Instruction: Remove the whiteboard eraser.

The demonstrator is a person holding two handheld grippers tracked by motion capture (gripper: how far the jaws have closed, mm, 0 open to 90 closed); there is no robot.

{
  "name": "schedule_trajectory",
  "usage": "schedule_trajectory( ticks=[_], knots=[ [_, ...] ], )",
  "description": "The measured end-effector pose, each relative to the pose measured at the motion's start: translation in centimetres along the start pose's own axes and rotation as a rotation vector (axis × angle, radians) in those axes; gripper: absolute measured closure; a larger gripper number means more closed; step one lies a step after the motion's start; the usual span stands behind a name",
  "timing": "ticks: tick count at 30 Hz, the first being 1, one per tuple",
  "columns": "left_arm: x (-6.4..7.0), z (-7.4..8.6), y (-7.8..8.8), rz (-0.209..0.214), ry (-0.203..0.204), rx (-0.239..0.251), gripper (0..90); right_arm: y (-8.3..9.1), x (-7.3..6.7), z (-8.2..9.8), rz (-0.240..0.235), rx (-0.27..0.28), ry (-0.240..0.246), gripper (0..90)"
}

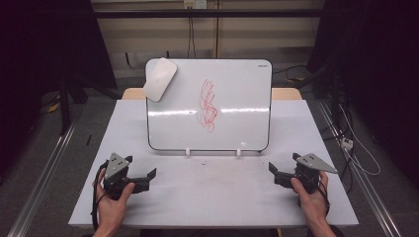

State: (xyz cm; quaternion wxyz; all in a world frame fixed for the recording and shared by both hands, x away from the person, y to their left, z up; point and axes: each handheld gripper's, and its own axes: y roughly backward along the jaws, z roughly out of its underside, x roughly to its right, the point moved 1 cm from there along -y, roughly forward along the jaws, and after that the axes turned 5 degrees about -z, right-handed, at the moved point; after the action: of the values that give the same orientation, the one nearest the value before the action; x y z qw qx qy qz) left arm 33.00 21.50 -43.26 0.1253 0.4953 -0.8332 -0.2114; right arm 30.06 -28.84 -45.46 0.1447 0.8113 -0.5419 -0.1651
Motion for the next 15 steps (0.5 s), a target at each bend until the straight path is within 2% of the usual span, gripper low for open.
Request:
schedule_trajectory(
  ticks=[12,14,15],
  knots=[
    [-0.5,-0.5,-0.8,0.012,0.006,0.001,6.1,-0.3,0.4,0.1,-0.018,-0.012,-0.019,4.4],
    [-0.7,-1.2,-0.6,0.05,-0.007,0.041,6.9,-0.3,0.4,0.1,-0.019,-0.013,-0.019,4.4],
    [-0.7,-1.6,-0.5,0.047,-0.024,0.062,7.8,-0.3,0.4,0.1,-0.022,-0.015,-0.021,4.4]
  ],
)
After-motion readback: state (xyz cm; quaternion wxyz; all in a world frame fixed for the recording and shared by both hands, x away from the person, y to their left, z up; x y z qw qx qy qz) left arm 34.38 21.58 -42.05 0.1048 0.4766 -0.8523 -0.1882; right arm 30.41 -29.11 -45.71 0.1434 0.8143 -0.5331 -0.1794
